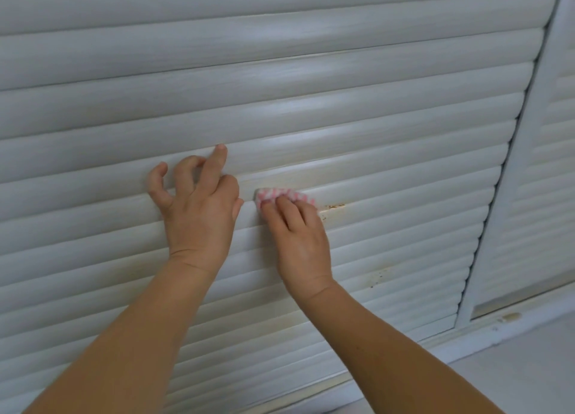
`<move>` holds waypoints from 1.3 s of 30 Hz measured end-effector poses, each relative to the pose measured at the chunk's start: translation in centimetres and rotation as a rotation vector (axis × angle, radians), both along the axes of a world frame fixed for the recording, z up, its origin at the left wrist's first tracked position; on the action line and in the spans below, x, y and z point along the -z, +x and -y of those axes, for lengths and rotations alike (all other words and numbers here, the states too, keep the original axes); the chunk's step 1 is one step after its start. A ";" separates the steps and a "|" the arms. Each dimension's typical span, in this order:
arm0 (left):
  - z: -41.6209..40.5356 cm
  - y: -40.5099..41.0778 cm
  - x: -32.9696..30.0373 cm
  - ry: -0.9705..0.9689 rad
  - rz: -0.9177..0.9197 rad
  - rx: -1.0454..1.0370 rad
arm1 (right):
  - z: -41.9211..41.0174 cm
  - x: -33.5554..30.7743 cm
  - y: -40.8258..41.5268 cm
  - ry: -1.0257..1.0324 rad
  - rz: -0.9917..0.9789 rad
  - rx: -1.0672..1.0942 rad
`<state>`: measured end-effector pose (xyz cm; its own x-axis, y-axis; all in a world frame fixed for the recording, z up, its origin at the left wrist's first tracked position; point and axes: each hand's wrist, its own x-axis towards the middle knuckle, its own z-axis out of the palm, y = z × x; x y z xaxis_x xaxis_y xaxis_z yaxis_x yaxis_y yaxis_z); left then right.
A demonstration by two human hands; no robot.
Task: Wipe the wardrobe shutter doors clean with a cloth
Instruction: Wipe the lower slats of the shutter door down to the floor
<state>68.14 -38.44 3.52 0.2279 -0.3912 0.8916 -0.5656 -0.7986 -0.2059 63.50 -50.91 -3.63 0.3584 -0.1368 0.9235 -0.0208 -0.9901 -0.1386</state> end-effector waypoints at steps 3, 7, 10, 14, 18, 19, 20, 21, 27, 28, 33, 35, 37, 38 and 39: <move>0.0 0.0 0.0 0.002 0.003 -0.011 | 2.2 -0.2 -0.2 -0.138 0.003 0.018; 0.0 0.0 0.2 -0.004 0.011 -0.029 | 7.4 -0.7 -1.7 -0.106 0.001 0.105; 0.2 -0.1 0.6 -0.005 -0.002 -0.039 | 11.3 -0.4 -3.6 0.074 -0.026 0.137; 0.3 -0.3 0.7 -0.017 0.001 -0.052 | 13.9 -0.2 -5.0 0.351 0.061 0.133; 0.3 -0.3 0.6 -0.011 -0.005 -0.051 | 14.1 1.5 -4.7 0.541 0.048 0.153; 0.3 -0.3 0.6 -0.008 -0.006 -0.051 | 13.6 2.0 -4.3 0.557 0.032 0.115; 0.3 -0.2 0.6 -0.007 -0.006 -0.050 | 13.1 2.4 -4.0 0.571 0.019 0.067; 0.4 -0.1 0.6 -0.008 -0.005 -0.051 | 12.4 2.7 -3.5 0.545 0.010 0.034; 0.6 -0.1 0.6 -0.032 0.000 -0.035 | 6.8 3.0 -2.2 0.304 0.009 -0.016; 0.6 -0.1 0.7 -0.032 -0.001 -0.033 | 6.0 3.0 -1.9 0.273 0.015 -0.027; 0.5 -0.2 0.6 -0.028 -0.007 -0.036 | 2.6 2.8 -0.5 0.117 0.019 -0.103; 0.4 -0.2 0.6 -0.023 -0.011 -0.036 | 2.3 2.7 -0.6 0.095 -0.010 -0.180; 0.3 -0.3 0.6 -0.016 -0.006 -0.042 | 3.1 2.3 -1.4 0.107 -0.020 -0.311; 0.4 -0.3 0.5 -0.014 0.000 -0.045 | 3.6 1.7 -2.2 0.139 -0.018 -0.380; 0.4 -0.3 0.6 -0.016 0.005 -0.046 | 4.4 1.4 -3.0 0.184 0.003 -0.431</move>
<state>67.87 -38.83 2.96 0.2407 -0.3659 0.8990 -0.5268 -0.8272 -0.1956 60.53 -55.27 -5.04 0.4154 -0.1375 0.8992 0.3877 -0.8675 -0.3118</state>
